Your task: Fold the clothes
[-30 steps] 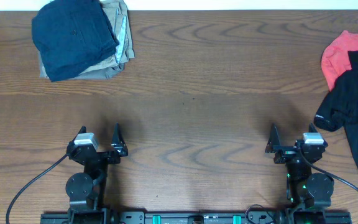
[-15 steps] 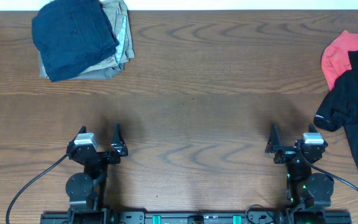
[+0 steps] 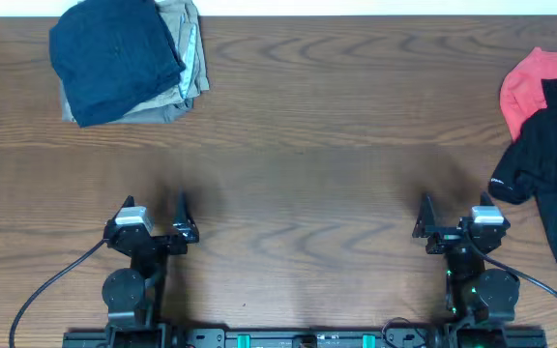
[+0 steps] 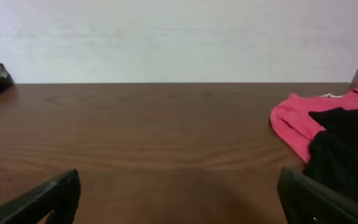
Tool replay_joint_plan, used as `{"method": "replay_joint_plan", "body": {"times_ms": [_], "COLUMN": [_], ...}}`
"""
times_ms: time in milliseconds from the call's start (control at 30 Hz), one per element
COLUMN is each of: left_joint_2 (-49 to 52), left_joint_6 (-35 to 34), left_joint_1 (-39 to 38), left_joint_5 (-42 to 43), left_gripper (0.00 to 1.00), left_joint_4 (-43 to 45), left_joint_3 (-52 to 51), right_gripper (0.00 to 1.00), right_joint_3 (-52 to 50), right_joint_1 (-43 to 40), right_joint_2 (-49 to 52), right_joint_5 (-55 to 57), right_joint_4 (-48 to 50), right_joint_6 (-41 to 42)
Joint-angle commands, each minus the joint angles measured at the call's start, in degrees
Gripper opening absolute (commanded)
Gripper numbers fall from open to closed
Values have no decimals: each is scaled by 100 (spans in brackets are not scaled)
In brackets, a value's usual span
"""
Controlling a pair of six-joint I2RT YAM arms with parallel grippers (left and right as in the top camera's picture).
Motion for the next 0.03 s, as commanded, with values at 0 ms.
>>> {"method": "replay_joint_plan", "body": {"times_ms": [0], "left_joint_2": [-37], "left_joint_6": [33], "left_joint_1": [31], "left_joint_5": [103], "left_gripper": [98], "left_joint_4": [-216], "left_joint_3": [-76], "right_gripper": [99], "right_joint_3": [-11], "right_joint_1": [-9], "right_joint_2": [-39], "right_joint_5": [-37], "right_joint_4": [-24], "right_joint_6": [24]}}
